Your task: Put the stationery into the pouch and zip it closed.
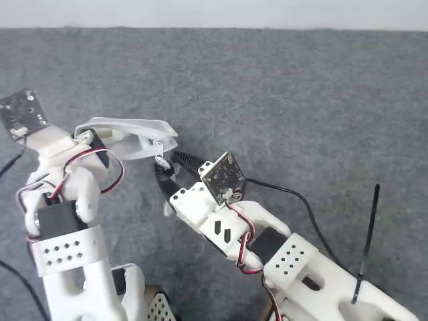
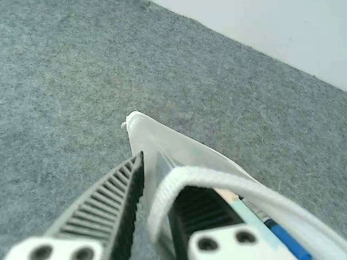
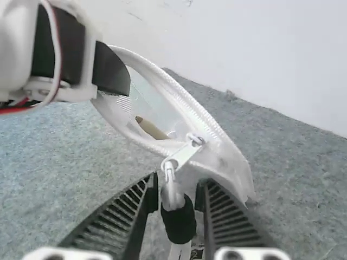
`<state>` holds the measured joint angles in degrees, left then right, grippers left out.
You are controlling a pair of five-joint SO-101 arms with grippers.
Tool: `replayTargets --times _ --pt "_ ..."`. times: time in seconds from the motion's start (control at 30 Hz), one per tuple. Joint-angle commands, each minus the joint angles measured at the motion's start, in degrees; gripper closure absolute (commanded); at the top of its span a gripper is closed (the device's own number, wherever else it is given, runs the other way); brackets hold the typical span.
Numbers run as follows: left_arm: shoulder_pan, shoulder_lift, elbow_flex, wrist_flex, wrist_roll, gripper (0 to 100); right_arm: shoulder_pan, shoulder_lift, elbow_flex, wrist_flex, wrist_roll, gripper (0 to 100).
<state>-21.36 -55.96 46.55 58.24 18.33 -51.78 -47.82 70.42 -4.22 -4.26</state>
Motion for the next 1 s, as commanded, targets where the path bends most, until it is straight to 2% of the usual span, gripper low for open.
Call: replayTargets --times 0.0,0.27,0.43,0.57,0.7,0.97 --pt "-0.2 -0.6 -1.4 -2.1 -0.1 97 0.6 0.2 -0.5 -1.5 -0.6 89.3" --pt "-0.2 -0.6 -1.4 -2.1 -0.1 97 0.6 0.2 -0.5 -1.1 -0.6 89.6" --pt "-0.2 -0.6 -1.4 -2.1 -0.1 97 0.6 0.2 -0.6 -1.0 -0.4 96.0" --pt "-0.2 -0.6 -1.4 -2.1 -0.1 97 0.6 0.2 -0.5 -0.8 -0.3 92.8" --pt "-0.2 -0.6 -1.3 -2.1 -0.1 97 0.6 2.4 -2.5 3.6 -0.5 87.3" --pt "-0.2 -0.6 -1.3 -2.1 -0.1 97 0.6 10.4 -4.9 0.3 -0.5 87.9"
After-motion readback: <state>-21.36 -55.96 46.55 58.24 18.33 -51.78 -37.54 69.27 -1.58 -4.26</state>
